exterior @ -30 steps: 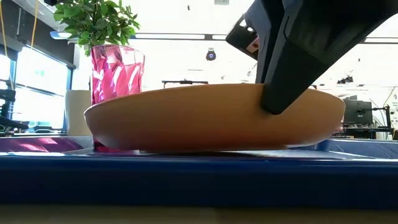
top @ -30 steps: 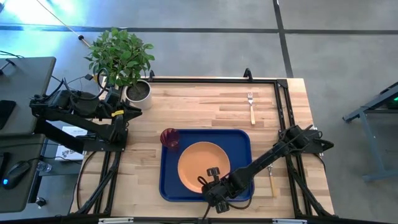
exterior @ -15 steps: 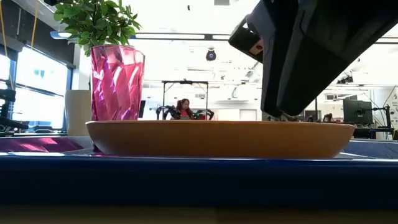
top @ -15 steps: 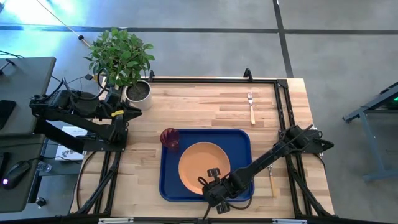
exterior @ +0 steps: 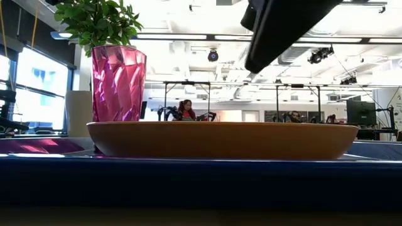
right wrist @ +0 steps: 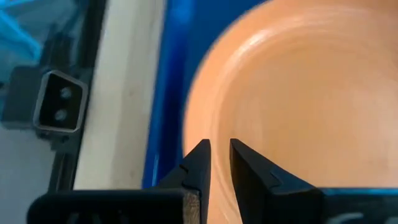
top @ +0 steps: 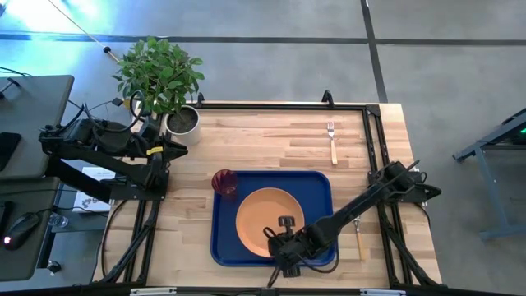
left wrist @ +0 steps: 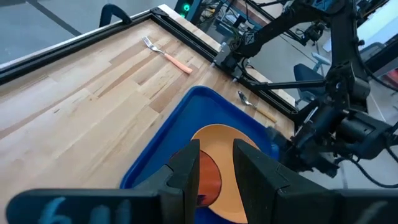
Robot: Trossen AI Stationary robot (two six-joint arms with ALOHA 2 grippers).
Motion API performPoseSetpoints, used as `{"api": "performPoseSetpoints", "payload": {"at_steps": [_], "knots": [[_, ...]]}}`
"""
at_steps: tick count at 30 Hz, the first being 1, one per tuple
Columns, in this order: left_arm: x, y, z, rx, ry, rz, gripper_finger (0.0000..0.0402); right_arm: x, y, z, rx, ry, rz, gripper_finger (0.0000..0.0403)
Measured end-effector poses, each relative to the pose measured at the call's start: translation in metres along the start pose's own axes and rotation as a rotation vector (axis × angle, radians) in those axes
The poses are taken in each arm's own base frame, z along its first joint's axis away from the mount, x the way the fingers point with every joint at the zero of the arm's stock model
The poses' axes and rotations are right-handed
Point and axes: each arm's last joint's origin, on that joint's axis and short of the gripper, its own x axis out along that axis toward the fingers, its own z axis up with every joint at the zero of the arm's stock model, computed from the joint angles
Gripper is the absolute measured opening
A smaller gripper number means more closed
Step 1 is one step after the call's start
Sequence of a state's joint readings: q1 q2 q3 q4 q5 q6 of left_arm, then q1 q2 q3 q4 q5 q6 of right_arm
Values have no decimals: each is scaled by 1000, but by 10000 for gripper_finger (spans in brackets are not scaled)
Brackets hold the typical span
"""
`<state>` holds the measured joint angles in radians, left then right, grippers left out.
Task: Pick and place plate/cup/fork/spoon on tray
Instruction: Put the light orange fork on the right side of the orange plate
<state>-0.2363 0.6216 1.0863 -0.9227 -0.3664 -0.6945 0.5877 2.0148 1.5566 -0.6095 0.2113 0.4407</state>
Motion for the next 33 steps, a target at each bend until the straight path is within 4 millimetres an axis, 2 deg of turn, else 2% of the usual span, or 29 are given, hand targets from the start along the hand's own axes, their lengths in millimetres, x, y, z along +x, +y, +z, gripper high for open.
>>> {"api": "performPoseSetpoints", "payload": {"at_steps": [8,14,18,28,33], "knots": [[0,0,0,8,0,0,87,-11,-7,0,288,-12,-77,51],[0,0,0,25,8,-9,87,-29,-12,3,476,-71,-114,51],[0,0,0,25,11,-14,87,-40,-16,-2,581,-24,-146,51],[0,0,0,31,11,-14,87,-87,-33,-20,718,38,-316,51],[0,0,0,101,11,-14,87,-110,-45,-28,745,53,-419,51]]}}
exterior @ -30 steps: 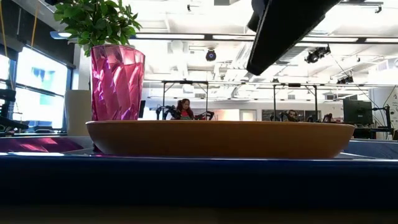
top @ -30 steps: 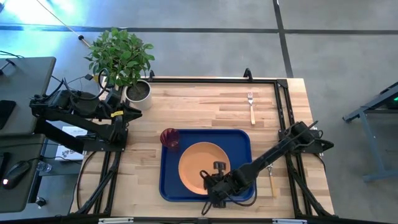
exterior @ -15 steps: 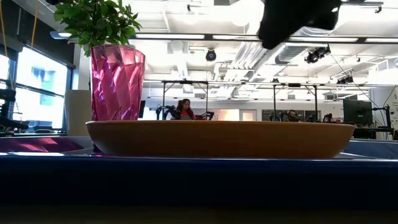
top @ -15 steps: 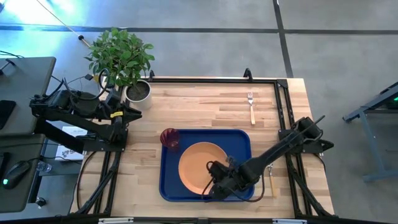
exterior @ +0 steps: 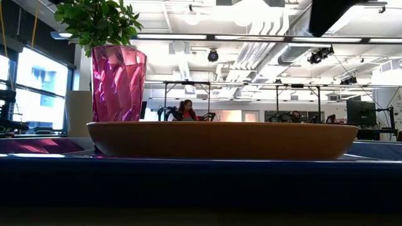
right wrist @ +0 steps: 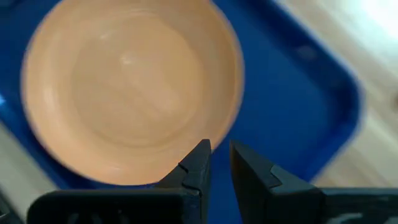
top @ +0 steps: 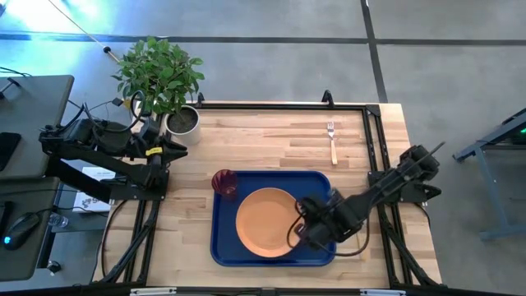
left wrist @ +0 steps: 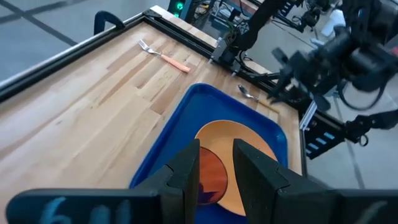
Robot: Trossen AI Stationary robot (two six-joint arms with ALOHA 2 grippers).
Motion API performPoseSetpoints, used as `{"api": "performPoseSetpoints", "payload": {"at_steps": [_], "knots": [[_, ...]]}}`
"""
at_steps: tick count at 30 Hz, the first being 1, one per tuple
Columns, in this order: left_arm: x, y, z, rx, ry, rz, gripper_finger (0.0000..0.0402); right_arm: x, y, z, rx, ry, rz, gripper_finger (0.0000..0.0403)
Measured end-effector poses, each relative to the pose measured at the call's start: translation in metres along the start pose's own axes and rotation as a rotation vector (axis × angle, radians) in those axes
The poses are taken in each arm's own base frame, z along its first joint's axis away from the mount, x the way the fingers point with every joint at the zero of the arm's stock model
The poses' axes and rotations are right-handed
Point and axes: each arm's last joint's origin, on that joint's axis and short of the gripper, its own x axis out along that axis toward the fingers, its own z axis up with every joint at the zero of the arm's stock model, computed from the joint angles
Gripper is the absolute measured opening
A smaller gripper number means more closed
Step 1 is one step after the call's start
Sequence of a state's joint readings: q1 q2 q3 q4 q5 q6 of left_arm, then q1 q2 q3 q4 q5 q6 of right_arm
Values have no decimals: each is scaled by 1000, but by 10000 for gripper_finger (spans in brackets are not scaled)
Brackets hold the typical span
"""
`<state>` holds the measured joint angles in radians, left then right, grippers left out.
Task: Pick and place plate/cup/fork/spoon on tray
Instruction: Put the light orange fork on the right side of the orange plate
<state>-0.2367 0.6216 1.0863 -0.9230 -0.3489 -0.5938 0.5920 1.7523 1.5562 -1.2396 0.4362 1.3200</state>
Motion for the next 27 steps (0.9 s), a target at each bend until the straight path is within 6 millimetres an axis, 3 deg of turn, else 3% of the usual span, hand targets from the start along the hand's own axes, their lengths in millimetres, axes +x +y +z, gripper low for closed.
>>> {"api": "performPoseSetpoints", "payload": {"at_steps": [11,19,27], "knots": [[0,0,0,129,-1,1,87,-27,-55,21,208,-56,-219,51],[0,0,0,190,-1,3,87,-46,-100,59,413,-93,-190,51],[0,1,1,187,-18,33,87,-57,-148,91,464,-109,-198,51]]}}
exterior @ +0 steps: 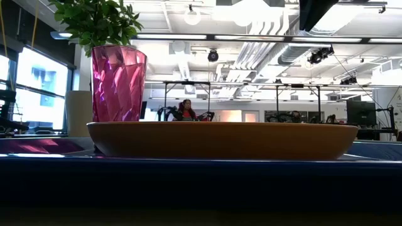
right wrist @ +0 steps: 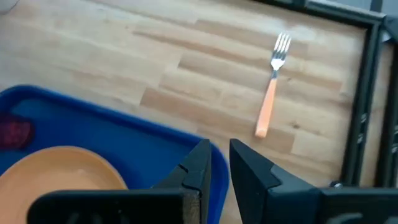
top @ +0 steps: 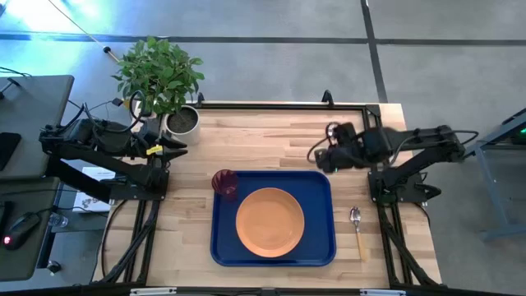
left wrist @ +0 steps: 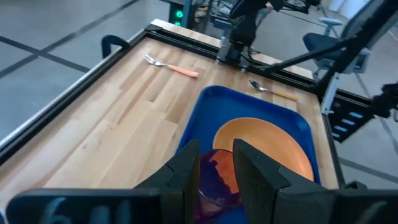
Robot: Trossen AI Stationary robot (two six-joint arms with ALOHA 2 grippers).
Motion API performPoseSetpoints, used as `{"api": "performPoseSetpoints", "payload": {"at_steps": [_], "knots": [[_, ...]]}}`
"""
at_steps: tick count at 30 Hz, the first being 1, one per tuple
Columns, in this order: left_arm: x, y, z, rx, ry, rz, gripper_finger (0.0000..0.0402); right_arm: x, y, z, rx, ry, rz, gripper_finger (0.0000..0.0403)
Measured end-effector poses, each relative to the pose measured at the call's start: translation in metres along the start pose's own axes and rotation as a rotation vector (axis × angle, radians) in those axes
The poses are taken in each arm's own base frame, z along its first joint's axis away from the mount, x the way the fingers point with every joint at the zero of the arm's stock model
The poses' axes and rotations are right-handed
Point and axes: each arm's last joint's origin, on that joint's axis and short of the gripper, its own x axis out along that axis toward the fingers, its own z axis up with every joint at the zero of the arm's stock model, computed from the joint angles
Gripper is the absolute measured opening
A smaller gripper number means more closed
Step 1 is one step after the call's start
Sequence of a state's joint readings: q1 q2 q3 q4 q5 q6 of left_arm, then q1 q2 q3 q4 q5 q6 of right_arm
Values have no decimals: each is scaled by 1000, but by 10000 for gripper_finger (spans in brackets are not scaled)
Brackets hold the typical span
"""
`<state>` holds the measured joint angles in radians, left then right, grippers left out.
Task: Pick and place plate/cup/fork/spoon on tray
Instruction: Put the light orange fork on the right side of the orange plate
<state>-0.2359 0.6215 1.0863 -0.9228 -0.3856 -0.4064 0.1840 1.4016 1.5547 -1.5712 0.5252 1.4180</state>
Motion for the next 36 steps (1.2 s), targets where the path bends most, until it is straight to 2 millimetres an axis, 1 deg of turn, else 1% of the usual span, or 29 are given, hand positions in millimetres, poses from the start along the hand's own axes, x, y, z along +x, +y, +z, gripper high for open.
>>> {"api": "performPoseSetpoints", "payload": {"at_steps": [4,8,14,19,22,27,31,33,36], "knots": [[0,1,1,-1,-19,42,87,5,-13,21,-18,0,-27,56],[0,3,1,0,-40,93,87,13,-27,43,-29,26,-62,77],[-1,6,3,72,-79,199,87,31,-48,75,-33,102,-115,106],[-1,8,4,131,-109,281,87,44,-66,99,-34,148,-91,113],[-2,8,5,130,-125,320,87,49,-74,110,-22,160,-61,113],[-2,10,6,130,-141,364,87,55,-83,124,-14,131,-30,113],[-2,10,6,130,-142,369,87,61,-86,129,-1,158,-20,113],[-2,10,6,131,-142,369,87,70,-86,130,5,169,11,113],[-2,10,6,138,-141,370,87,94,-85,125,-4,191,31,113]]}}
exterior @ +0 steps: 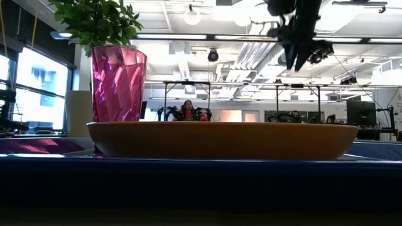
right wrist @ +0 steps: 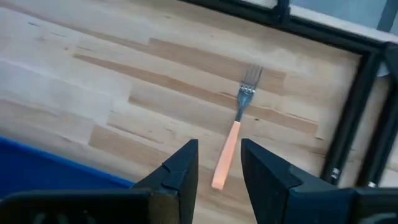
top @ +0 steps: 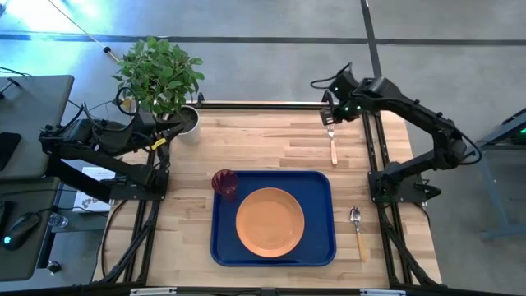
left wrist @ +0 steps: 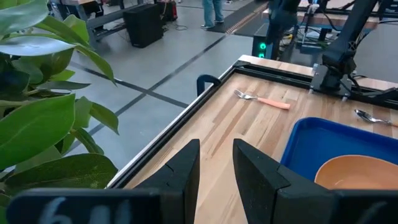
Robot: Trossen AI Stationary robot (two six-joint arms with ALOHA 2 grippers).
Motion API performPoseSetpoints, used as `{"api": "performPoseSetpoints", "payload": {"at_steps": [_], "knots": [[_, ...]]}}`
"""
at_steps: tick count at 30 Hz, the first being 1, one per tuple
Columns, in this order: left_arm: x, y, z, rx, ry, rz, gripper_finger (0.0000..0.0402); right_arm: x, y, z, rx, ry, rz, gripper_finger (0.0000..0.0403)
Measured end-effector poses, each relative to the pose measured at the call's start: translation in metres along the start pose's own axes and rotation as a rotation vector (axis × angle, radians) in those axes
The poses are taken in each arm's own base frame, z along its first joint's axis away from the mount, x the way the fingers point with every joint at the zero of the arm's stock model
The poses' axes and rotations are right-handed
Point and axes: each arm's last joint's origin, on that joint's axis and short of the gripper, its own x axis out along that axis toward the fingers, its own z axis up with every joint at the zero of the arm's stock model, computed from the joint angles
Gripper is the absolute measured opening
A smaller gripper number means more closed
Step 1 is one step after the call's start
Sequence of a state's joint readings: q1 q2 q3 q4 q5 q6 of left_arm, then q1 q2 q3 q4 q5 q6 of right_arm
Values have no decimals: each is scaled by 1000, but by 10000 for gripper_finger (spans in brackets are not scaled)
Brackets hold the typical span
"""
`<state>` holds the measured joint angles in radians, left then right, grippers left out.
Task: Pick and place plate/cup/fork/spoon on tray
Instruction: Put the light orange fork on the right side of the orange plate
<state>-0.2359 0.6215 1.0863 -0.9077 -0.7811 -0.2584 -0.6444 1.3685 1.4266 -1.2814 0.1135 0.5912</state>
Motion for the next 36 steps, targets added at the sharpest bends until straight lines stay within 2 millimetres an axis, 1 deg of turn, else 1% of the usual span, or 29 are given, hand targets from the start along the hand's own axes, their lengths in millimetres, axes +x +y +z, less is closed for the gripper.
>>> {"api": "performPoseSetpoints", "payload": {"at_steps": [4,8,13,18,26,36], "knots": [[0,0,0,0,-1,0,87,35,-3,-6,27,49,17,113],[0,0,0,0,-1,4,87,66,-9,-16,69,109,43,113],[0,1,0,0,-7,25,87,94,-19,-28,112,143,13,113],[0,1,0,0,-7,25,87,112,-25,-33,130,126,12,113],[0,1,0,1,-12,46,87,131,-31,-43,130,91,-32,122],[0,2,1,0,-19,73,87,155,-38,-56,230,51,-29,126]]}}
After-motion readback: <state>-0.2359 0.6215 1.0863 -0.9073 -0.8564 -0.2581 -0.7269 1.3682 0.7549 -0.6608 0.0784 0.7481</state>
